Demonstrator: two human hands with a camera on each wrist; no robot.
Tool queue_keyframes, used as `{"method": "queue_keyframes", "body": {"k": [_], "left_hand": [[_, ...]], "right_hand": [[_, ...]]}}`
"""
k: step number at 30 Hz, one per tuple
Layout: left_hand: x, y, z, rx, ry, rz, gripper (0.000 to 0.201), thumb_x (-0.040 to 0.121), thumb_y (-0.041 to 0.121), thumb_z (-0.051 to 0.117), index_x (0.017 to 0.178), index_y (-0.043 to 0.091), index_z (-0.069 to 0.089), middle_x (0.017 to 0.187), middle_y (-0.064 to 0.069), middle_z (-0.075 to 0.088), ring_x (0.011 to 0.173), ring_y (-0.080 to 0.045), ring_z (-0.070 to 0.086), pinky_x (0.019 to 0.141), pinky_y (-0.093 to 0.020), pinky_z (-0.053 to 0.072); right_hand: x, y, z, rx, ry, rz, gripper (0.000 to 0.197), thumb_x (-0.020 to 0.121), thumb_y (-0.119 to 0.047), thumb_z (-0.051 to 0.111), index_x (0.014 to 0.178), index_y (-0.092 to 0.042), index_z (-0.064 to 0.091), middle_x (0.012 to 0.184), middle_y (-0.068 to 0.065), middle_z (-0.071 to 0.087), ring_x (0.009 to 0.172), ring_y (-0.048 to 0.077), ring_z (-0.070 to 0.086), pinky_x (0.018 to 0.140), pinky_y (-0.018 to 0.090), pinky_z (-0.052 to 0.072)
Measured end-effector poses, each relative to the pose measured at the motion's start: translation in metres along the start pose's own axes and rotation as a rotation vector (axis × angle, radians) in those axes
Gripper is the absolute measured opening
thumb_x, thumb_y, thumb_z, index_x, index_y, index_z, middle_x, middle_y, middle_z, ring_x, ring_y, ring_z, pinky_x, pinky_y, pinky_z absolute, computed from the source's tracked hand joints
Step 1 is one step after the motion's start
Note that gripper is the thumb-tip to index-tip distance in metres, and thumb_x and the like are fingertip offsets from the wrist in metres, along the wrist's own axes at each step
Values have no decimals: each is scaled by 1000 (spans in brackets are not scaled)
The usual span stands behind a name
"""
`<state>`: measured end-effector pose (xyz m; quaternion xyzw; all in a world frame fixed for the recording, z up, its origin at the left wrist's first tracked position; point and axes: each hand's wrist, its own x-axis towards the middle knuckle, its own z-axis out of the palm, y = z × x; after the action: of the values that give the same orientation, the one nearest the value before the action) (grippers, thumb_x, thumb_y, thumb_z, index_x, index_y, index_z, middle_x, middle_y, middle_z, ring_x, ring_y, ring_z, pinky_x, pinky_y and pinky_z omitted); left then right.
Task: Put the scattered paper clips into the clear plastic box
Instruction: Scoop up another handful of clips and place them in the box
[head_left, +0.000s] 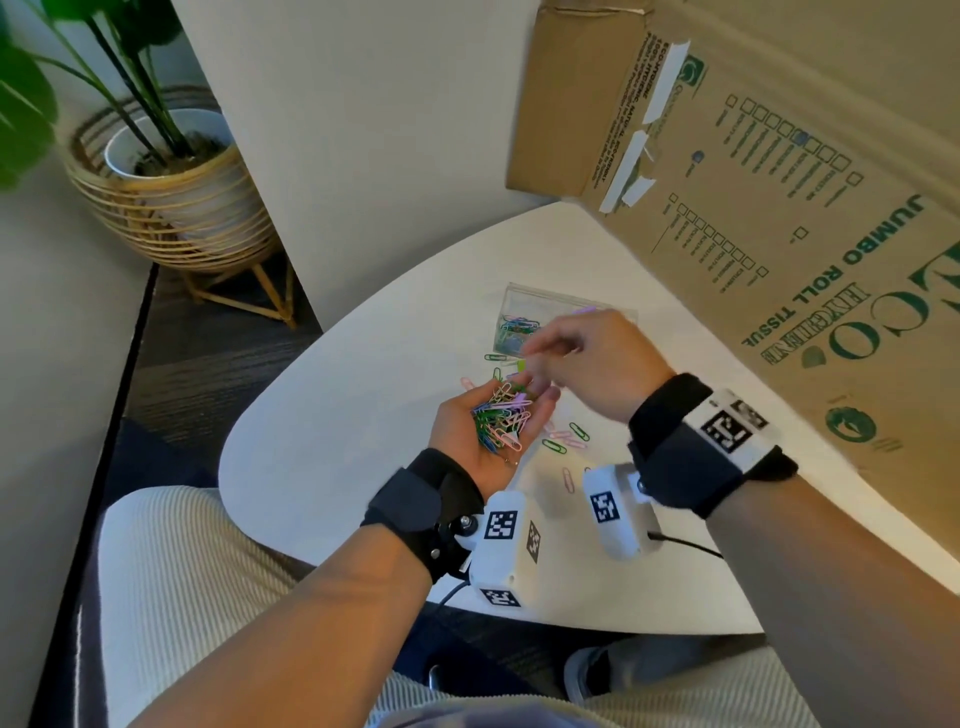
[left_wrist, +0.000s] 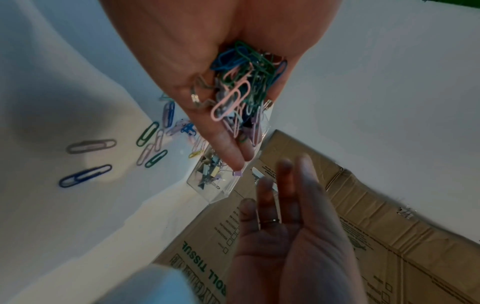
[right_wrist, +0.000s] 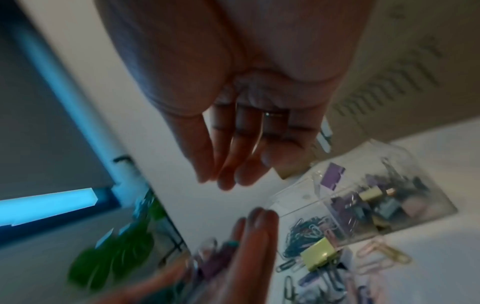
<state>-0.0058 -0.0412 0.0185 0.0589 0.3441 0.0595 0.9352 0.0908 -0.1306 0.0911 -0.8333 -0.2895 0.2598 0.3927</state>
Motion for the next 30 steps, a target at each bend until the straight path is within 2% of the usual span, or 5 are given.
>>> {"method": "queue_keyframes", "body": {"k": [4,10,16,25,30], "left_hand": [[-4,1,4,98,0,9,33,99,22,41,98,-3,62,80,-18,69,62,-28,69,54,-33,59],[-8,-2,4,125,-31,18,49,100,24,35,88,-6,71,87,-21,70,81,-31,65,80,-36,51],[-10,-5,5,121,-11,13,45,100,24,34,137,0,44,110,-22,57,101,-31,54,103,-36,36],[-12,-3,9,89,-47,4,39,102,24,34,96,-6,58,73,-22,69,59,-30,69,52,-35,58],[-7,0,2,43,-51,-5,41,103,22,32,105,-10,58,101,-27,65,93,-40,62,83,-45,50]], "right_hand": [[-10,2,12,-248,-123,-44,15,85,-9,68,97,-16,73,76,-1,72,73,13,70,70,18,51],[-11,4,17,-471,-121,-152,21,83,-18,71,103,-24,74,81,-11,59,81,13,58,74,27,45],[-13,14,19,-472,-99,-156,7,84,-21,69,83,-27,67,84,-8,66,81,12,62,75,29,50],[-18,18,19,-245,13,-146,11,93,-18,60,91,-19,70,76,-5,71,66,10,69,75,30,55],[-13,25,2,126,303,-41,18,90,-16,64,75,-21,72,73,-9,70,50,-3,55,58,15,44]]}}
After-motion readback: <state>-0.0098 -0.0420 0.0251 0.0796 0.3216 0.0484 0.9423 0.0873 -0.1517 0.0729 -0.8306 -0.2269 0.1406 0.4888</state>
